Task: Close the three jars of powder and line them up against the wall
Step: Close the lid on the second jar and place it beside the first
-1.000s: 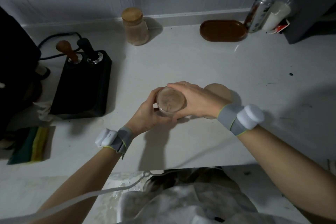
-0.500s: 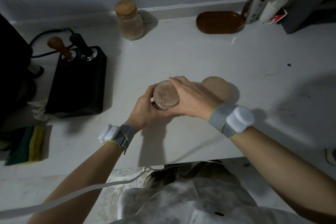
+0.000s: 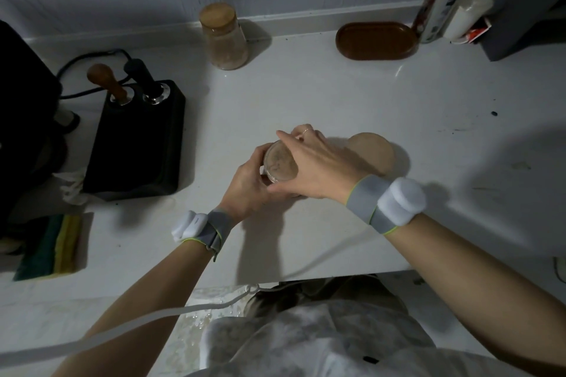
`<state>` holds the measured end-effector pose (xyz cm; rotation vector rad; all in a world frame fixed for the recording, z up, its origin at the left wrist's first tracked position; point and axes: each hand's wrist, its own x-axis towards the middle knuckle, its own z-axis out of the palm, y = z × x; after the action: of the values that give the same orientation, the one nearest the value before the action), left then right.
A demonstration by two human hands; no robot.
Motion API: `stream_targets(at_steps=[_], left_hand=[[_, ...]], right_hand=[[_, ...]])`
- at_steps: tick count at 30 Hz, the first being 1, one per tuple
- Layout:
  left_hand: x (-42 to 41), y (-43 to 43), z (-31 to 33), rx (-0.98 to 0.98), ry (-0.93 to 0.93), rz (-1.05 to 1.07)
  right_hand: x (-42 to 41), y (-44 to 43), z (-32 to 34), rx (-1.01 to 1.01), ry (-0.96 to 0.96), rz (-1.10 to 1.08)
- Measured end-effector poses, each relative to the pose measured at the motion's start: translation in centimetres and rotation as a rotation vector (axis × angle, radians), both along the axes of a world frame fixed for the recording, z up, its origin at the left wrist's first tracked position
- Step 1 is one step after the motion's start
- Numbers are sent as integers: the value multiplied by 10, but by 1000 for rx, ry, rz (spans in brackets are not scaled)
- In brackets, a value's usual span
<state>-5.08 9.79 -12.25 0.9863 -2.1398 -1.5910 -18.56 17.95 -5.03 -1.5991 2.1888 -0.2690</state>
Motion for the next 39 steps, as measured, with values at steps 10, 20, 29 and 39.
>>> stream_targets(at_steps=[10,20,29,39], left_hand=[[1,-6,-2,-11,-22,-6],[1,-11,2,-41,-57,-27],[1,-16,7,-48,-57,-5],[0,-22,7,-39,-66,-23]], right_hand=[[0,0,-8,20,9,-56],[5,-3,-13,-31,23,-77],[-2,-10,-9,-62,-39,-100],[-5,-14,-11,-67,-65,-134]])
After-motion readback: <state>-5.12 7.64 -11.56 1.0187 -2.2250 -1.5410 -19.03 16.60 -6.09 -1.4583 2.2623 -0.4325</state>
